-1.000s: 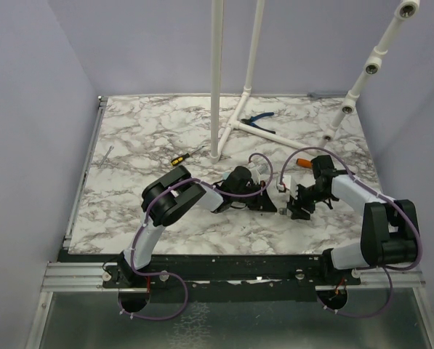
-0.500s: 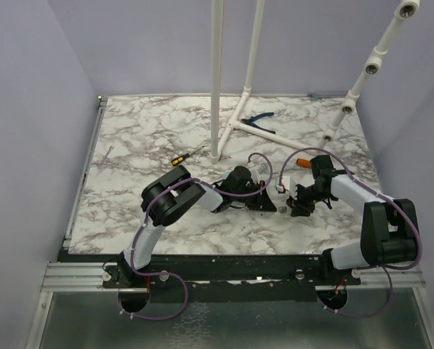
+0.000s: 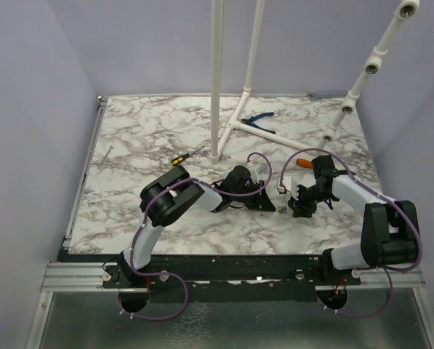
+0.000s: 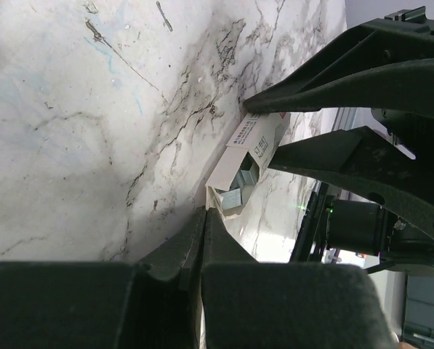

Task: Load the staples into the stapler
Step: Open the staple box at the center of the board.

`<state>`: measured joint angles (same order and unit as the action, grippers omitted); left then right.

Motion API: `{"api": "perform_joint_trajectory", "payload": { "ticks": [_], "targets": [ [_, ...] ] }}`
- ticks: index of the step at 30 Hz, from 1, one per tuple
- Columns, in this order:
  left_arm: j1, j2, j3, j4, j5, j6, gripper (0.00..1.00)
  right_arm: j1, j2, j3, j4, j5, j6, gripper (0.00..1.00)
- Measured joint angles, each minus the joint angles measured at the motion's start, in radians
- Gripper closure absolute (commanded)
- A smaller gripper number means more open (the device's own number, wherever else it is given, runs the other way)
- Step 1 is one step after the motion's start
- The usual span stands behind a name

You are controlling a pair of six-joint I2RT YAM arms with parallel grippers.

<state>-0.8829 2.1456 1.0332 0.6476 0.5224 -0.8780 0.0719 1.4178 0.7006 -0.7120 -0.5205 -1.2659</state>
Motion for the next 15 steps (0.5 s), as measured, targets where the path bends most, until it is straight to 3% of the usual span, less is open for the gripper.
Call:
{"api": "perform_joint_trajectory", "payload": {
  "ticks": [9,12,15],
  "targets": [
    [0.0,-0.001,0.0,-0.001,0.0,0.0,0.98,-0.002,-0.002,0.003,-0.024,0.004,0.0,0.41],
    [0.0,-0.001,0.001,-0.003,0.0,0.002,0.74,-0.004,-0.002,0.005,-0.036,-0.007,0.009,0.34],
    [0.001,-0.004,0.006,-0.002,0.01,0.002,0.59,-0.008,-0.006,0.005,-0.043,-0.024,0.027,0.33]
  ]
}}
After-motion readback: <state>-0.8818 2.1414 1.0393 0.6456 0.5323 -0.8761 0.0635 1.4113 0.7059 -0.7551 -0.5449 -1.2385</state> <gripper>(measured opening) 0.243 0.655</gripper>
